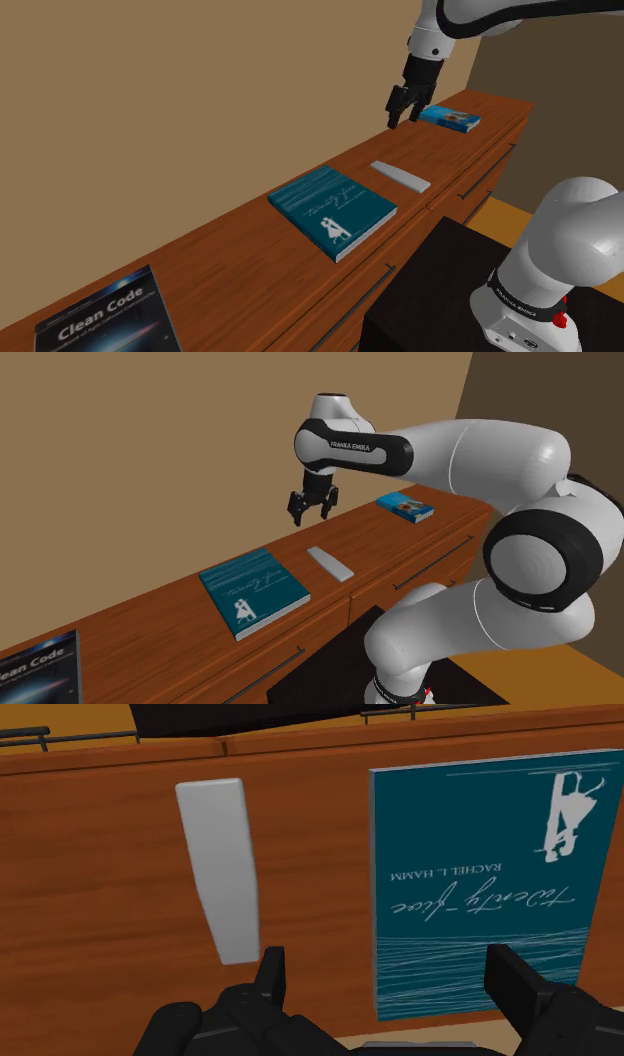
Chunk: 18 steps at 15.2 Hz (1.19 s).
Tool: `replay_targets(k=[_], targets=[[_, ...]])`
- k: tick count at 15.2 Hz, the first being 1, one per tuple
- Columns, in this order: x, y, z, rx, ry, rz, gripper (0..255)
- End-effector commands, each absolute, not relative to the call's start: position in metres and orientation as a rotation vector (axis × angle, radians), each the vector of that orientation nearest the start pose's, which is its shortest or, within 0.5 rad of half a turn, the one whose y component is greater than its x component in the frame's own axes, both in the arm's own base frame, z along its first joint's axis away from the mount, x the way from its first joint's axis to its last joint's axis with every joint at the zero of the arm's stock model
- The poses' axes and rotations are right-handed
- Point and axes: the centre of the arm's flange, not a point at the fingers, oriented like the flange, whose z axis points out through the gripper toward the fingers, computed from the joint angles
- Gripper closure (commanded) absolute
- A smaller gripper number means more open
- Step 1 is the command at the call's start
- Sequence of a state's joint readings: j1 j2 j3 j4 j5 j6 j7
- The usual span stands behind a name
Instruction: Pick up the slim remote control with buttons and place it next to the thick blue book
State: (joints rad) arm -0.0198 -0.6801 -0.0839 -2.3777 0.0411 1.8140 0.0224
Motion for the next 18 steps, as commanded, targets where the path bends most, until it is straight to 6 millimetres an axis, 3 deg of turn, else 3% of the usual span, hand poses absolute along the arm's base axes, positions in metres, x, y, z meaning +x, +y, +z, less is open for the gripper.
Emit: replay_targets(k=[1, 16, 18], targets=[[0.361, -0.050, 0.545, -3.055, 0.170, -0.160, 0], [0.414, -0.135, 0.377, -3.143, 0.104, 0.003, 0], [0.416, -0.141, 0.362, -3.148, 0.101, 0.013, 0]])
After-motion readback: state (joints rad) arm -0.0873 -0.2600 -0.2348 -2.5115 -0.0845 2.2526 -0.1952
